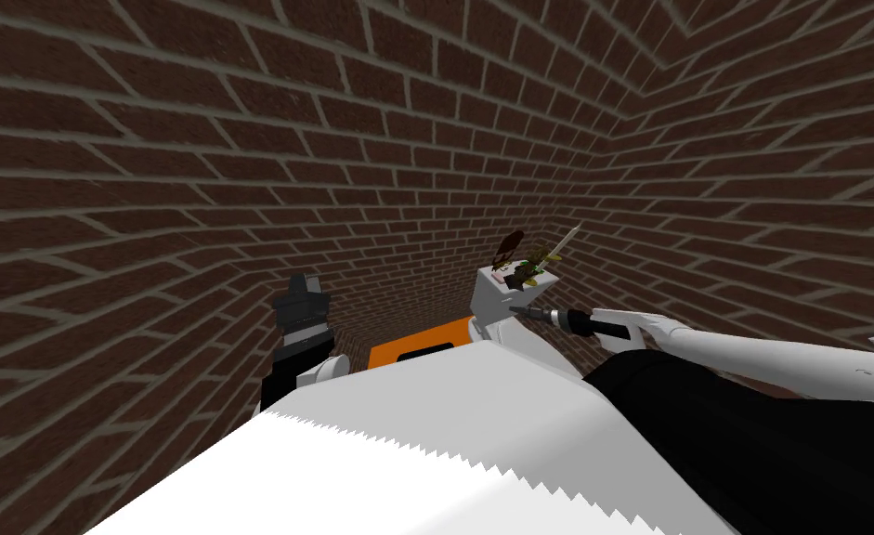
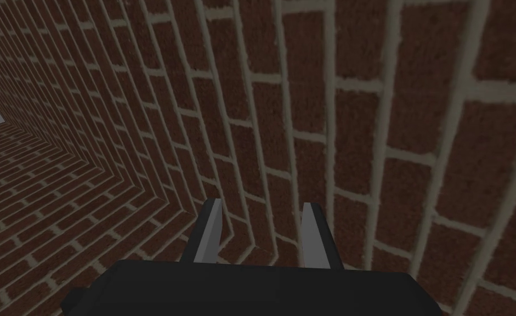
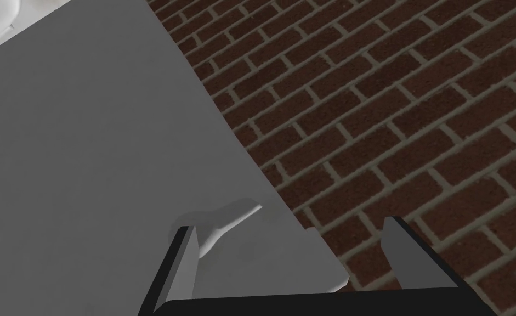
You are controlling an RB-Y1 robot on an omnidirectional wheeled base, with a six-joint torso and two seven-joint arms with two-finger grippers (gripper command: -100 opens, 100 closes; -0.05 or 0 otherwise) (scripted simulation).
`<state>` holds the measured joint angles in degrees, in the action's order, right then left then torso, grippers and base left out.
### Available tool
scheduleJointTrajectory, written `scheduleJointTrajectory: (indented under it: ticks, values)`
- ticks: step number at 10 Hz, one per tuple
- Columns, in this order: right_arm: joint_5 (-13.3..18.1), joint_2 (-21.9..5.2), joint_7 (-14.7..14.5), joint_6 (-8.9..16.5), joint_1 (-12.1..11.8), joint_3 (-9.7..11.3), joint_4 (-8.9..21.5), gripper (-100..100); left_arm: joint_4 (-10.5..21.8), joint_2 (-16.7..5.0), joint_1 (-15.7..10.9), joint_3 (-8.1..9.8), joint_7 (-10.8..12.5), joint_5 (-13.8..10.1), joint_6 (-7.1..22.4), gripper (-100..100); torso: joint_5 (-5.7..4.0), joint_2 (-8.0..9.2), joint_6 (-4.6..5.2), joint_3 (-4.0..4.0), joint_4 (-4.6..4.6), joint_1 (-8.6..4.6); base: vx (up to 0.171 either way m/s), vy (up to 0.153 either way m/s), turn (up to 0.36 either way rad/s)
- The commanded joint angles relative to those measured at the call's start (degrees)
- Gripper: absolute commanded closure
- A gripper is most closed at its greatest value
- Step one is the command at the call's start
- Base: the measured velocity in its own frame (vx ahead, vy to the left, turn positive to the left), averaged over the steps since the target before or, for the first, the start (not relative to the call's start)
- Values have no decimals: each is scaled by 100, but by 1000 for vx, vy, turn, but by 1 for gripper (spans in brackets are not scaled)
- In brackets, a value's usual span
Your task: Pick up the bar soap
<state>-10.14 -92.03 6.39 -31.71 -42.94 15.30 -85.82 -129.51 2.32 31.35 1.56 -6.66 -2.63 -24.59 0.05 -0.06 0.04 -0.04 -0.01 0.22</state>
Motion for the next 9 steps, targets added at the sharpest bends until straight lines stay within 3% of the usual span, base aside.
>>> scheduleJointTrajectory:
  ticks: [1, 9]
  values:
    - [-47, -286, -24, 31, -87, 65, 213, -100, 0, 0, 0, 0, 0, 0, 0, 0, 0, 0, 0, 0, 0, 0, 27, 62, 95]
    - [-151, -1409, 16, 237, -173, 371, 816, -100, 0, 0, 0, 0, 0, 0, 0, 0, -1, 4, 1, 2, 1, 0, 17, 55, 59]
